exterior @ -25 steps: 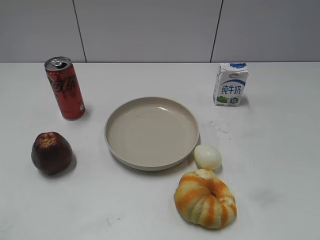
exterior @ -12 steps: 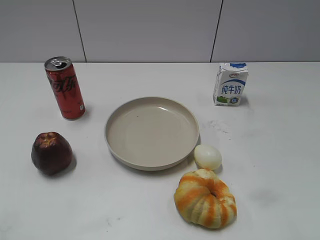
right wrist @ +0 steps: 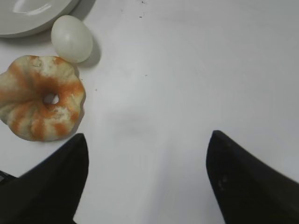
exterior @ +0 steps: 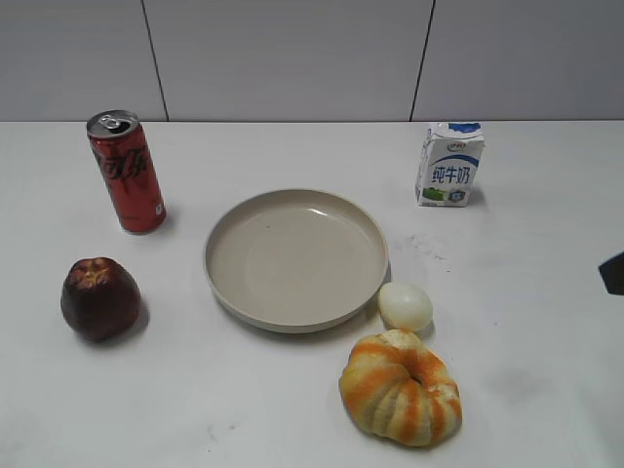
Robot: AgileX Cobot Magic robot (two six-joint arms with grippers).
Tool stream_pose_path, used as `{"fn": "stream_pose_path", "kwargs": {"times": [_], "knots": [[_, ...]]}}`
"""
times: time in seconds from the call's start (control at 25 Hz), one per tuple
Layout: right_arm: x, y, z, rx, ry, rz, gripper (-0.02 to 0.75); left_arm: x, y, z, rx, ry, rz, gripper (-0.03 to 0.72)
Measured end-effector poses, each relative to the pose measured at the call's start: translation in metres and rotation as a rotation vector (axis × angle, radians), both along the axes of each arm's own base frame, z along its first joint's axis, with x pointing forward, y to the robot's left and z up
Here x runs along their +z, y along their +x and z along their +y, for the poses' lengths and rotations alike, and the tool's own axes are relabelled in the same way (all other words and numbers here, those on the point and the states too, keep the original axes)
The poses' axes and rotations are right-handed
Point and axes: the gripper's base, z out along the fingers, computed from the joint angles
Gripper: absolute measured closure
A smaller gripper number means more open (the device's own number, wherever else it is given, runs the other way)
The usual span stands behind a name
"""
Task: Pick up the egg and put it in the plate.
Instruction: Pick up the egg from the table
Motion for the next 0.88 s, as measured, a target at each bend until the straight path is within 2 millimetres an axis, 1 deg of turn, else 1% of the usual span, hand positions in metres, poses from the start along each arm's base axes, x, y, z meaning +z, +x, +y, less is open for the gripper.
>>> {"fn": "stream_pose_path", "kwargs": {"times": [0.08,0.16,0.28,0.4,0.52,0.64,0.76,0.88], "knots": [[-0.002,0.022,0.009,0.041,-0.009,0.03,0.146,0.0,0.0,0.0,0.0,0.0,0.0,0.452],[-0.004,0.042,0.023,0.087,-0.013,0.054,0.146,0.0,0.0,0.0,0.0,0.0,0.0,0.452],[-0.013,0.07,0.053,0.184,-0.032,0.089,0.145,0.0,0.0,0.0,0.0,0.0,0.0,0.452],[-0.028,0.088,0.087,0.278,-0.05,0.132,0.145,0.0,0.0,0.0,0.0,0.0,0.0,0.452],[-0.047,0.1,0.115,0.329,-0.064,0.183,0.145,0.0,0.0,0.0,0.0,0.0,0.0,0.452],[-0.067,0.109,0.133,0.353,-0.086,0.231,0.145,0.0,0.0,0.0,0.0,0.0,0.0,0.452],[-0.086,0.115,0.143,0.351,-0.1,0.281,0.146,0.0,0.0,0.0,0.0,0.0,0.0,0.452],[-0.109,0.118,0.146,0.348,-0.121,0.338,0.146,0.0,0.0,0.0,0.0,0.0,0.0,0.452]]}}
